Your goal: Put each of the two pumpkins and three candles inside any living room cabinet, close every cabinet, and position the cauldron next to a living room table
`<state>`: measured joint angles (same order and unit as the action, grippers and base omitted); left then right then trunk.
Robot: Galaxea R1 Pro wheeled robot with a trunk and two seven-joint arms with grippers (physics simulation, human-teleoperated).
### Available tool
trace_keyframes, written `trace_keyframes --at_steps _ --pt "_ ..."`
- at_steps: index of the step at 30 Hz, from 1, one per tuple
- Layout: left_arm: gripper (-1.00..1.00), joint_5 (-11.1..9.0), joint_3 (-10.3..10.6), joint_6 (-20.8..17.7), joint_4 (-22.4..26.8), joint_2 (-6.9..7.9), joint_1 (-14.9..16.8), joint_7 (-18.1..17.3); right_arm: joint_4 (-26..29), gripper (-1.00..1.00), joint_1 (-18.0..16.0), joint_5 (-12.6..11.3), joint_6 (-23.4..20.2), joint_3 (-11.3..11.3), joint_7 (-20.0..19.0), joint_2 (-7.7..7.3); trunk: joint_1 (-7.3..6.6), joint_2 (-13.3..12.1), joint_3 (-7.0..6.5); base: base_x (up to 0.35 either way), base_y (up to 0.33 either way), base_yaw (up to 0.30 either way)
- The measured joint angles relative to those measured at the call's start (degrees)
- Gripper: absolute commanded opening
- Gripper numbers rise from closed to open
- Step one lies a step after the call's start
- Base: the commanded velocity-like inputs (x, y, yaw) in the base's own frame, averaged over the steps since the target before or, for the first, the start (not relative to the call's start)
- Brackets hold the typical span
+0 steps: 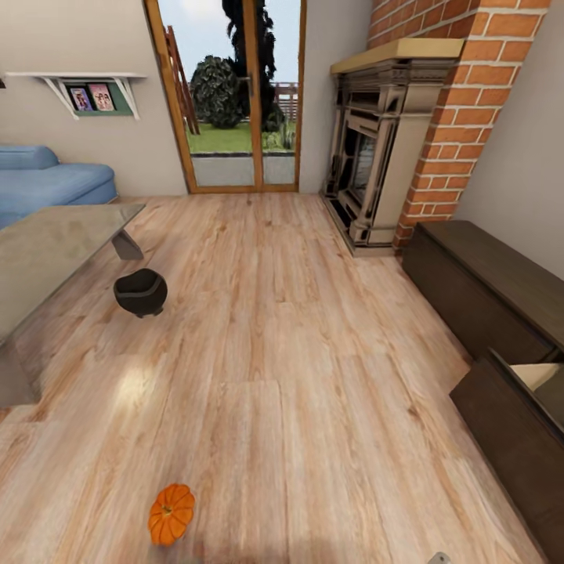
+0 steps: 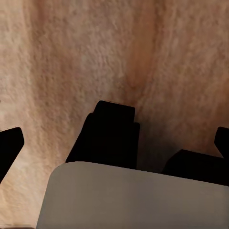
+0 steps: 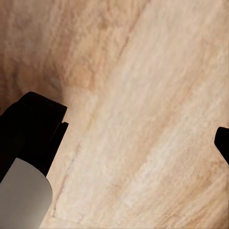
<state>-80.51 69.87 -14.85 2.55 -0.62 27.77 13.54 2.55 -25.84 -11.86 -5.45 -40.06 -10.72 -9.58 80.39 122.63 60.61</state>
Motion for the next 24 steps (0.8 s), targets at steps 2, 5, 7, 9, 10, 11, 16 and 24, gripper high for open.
trace_keyframes --at_steps 2,5,7,9,10,11,16,24 --pt "1.0 0.0 0.0 0.0 0.0 0.0 0.0 -0.01 0.0 1.0 0.0 0.0 0.0 0.01 0.0 0.0 0.0 0.0 0.0 0.0 0.0 0.289" --pt "1.0 0.0 0.0 0.0 0.0 0.0 0.0 -0.02 0.0 1.0 0.0 0.0 0.01 0.0 0.0 0.0 0.0 0.0 0.0 0.0 0.0 0.289" --pt "1.0 0.0 0.0 0.0 0.0 0.0 0.0 -0.01 0.0 1.0 0.0 0.0 0.02 -0.01 0.0 0.0 0.0 0.0 0.0 0.0 0.0 0.289" --pt "1.0 0.0 0.0 0.0 0.0 0.0 0.0 0.0 0.0 1.0 0.0 0.0 0.04 -0.01 0.0 0.0 0.0 0.0 0.0 0.0 0.0 0.289" --pt "1.0 0.0 0.0 0.0 0.0 0.0 0.0 0.0 0.0 1.0 0.0 0.0 0.03 -0.02 0.0 0.0 0.0 0.0 0.0 0.0 0.0 0.289" --pt "1.0 0.0 0.0 0.0 0.0 0.0 0.0 0.0 0.0 1.0 0.0 0.0 0.05 -0.02 0.0 0.0 0.0 0.0 0.0 0.0 0.0 0.289" --pt "1.0 0.0 0.0 0.0 0.0 0.0 0.0 0.0 0.0 1.0 0.0 0.0 0.06 -0.02 0.0 0.0 0.0 0.0 0.0 0.0 0.0 0.289" --pt "1.0 0.0 0.0 0.0 0.0 -0.01 0.0 0.0 -0.04 1.0 0.0 0.0 0.04 -0.02 0.0 0.0 0.0 0.0 0.0 0.0 0.0 0.289"
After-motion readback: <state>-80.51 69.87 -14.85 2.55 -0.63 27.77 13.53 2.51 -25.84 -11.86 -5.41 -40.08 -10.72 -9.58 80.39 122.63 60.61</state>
